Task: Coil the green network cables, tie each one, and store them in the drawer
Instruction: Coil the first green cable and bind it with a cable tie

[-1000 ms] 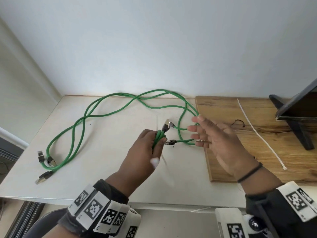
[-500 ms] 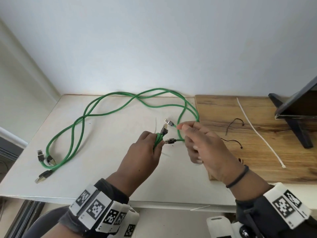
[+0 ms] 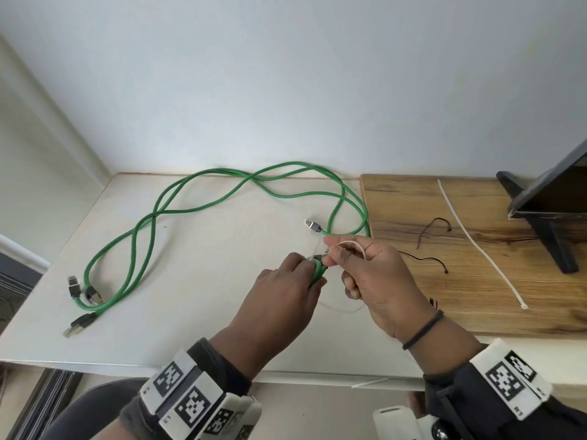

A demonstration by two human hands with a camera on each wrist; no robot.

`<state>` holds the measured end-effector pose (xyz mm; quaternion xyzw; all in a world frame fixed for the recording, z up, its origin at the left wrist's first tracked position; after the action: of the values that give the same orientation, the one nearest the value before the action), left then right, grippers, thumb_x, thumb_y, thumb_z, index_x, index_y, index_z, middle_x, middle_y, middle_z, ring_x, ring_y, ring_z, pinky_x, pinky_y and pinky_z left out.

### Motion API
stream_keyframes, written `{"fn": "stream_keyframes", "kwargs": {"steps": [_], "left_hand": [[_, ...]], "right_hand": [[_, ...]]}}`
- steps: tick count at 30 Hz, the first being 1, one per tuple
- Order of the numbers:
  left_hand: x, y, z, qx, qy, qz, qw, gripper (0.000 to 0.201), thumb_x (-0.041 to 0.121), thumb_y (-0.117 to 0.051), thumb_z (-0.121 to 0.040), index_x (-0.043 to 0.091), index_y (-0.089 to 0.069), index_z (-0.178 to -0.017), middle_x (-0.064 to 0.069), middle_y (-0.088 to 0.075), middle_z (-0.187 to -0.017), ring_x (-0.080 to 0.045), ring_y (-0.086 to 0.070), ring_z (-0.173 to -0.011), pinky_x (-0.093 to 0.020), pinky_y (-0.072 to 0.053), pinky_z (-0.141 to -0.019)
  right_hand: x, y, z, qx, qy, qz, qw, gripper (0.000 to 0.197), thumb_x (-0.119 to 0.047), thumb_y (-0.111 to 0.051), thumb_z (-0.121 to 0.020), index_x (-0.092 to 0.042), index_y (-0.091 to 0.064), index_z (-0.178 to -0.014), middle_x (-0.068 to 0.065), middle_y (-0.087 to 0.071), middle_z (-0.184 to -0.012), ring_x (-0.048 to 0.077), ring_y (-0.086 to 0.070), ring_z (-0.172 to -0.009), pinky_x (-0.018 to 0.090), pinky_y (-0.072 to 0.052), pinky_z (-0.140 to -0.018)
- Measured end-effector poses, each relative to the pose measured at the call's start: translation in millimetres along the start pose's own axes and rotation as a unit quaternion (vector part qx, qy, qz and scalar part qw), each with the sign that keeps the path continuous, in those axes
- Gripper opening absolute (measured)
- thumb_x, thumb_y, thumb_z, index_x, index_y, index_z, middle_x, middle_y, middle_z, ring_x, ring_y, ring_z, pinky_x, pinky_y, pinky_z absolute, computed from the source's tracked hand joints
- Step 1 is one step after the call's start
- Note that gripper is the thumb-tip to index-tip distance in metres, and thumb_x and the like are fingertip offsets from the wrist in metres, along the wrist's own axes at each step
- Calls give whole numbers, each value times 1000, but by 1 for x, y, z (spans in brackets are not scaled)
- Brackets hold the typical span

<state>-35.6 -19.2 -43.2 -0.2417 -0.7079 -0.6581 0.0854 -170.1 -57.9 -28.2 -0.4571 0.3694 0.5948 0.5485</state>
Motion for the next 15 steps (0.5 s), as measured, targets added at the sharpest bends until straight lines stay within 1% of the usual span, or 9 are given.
{"fn": "stream_keyframes", "kwargs": {"steps": [2, 4, 6, 8, 10, 12, 13, 15], "left_hand": [[1, 0, 0, 6, -12, -11, 1000, 24, 32, -44, -98, 13, -58, -104, -1, -55, -102, -27, -56, -74, -35, -44, -74], [2, 0, 0, 8, -22, -18, 1000, 24, 32, -45, -98, 13, -59, -103, -2, -56, -102, -28, -57, -73, -37, -46, -74], [2, -1, 1, 2, -26, -24, 999, 24, 33, -44, -97, 13, -58, -102, -2, -56, -102, -28, -58, -75, -38, -47, -74], [3, 0, 1, 4, -37, -35, 999, 27, 35, -42, -96, 14, -58, -99, -2, -57, -99, -27, -58, -72, -37, -47, -70], [5, 0, 1, 7, -44, -43, 998, 27, 36, -41, -95, 15, -58, -96, -2, -58, -97, -26, -57, -68, -35, -48, -67], [6, 0, 1, 7, -46, -44, 998, 30, 38, -37, -94, 16, -58, -95, -1, -59, -96, -25, -57, -67, -35, -48, -66], [6, 1, 1, 7, -46, -45, 998, 32, 39, -35, -93, 17, -58, -93, 0, -60, -96, -25, -57, -66, -34, -48, -66], [7, 1, 2, 6, -45, -48, 998, 30, 38, -36, -93, 17, -58, -92, 1, -60, -96, -24, -58, -67, -34, -48, -66]], "right_hand": [[2, 1, -1, 31, -2, -11, 999, 12, -11, -60, -91, -14, -70, -96, 9, -69, -76, 10, -32, -38, 18, -28, -38], [3, 2, -1, 56, -4, -18, 998, 7, -16, -65, -87, -13, -71, -86, 11, -69, -75, 10, -28, -38, 17, -25, -38], [4, 3, -1, 71, 0, -28, 997, 11, -16, -70, -84, -11, -71, -74, 13, -67, -73, 11, -28, -38, 17, -25, -38], [3, 5, -2, 79, -1, -29, 996, 11, -14, -71, -82, -12, -71, -71, 11, -66, -71, 11, -37, -39, 18, -30, -37], [2, 8, -4, 84, 5, -21, 996, 6, -16, -73, -80, -15, -74, -75, 2, -65, -66, 10, -46, -46, 21, -38, -40], [-1, 11, -6, 88, 24, -5, 996, 3, -17, -74, -78, -19, -76, -77, -7, -62, -60, 7, -46, -52, 20, -43, -46], [-2, 13, -7, 88, 35, -6, 996, 5, -15, -74, -78, -20, -76, -78, -8, -60, -57, 6, -46, -53, 20, -45, -48], [-5, 16, -9, 89, 42, -25, 995, 9, -10, -73, -79, -19, -75, -78, -1, -62, -61, 8, -50, -55, 19, -49, -50]]}}
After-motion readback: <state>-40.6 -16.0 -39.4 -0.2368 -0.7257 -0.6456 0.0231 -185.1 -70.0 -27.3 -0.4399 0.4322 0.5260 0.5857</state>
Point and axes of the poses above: each hand's wrist, its own z-axis away from the middle knuckle, its own y-axis out of the back of the hand, x = y × z, the point moved 3 cm from there along -z, towards the middle knuckle
